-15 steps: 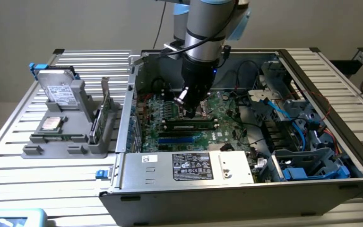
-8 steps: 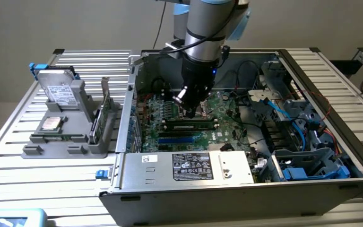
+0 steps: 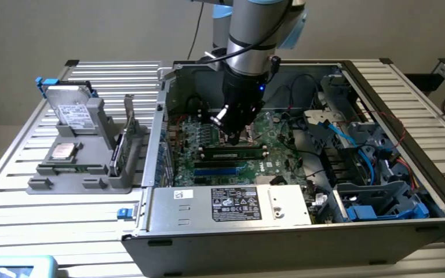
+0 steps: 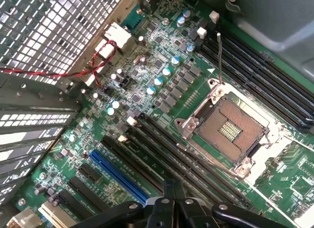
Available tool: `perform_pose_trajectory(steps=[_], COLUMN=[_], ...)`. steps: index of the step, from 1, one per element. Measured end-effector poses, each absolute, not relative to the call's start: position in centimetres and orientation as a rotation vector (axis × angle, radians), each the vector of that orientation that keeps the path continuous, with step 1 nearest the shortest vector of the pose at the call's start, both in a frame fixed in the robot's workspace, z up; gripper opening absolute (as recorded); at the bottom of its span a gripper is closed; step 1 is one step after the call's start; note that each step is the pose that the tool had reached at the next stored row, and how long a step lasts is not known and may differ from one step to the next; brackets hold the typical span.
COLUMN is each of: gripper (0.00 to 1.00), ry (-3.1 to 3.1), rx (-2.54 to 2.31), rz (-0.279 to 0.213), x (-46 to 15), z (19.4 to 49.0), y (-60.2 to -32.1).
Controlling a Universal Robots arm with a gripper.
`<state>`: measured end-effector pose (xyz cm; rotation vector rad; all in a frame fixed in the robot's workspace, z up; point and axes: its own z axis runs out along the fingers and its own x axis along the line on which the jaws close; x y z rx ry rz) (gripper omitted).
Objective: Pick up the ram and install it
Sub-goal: 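Press down the ram until it locks into place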
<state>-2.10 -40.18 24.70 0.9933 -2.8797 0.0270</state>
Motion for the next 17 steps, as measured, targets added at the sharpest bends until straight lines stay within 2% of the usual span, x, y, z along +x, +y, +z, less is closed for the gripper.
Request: perform_pose_trajectory(steps=[9,17], gripper=[0.11,0.11], ry=[-2.924,-2.973], rx=[0.857,0.758], rz=[0.024,0.055], x=[-2.08,-2.08], z=[24.69,24.69], y=[-40.17,-40.18])
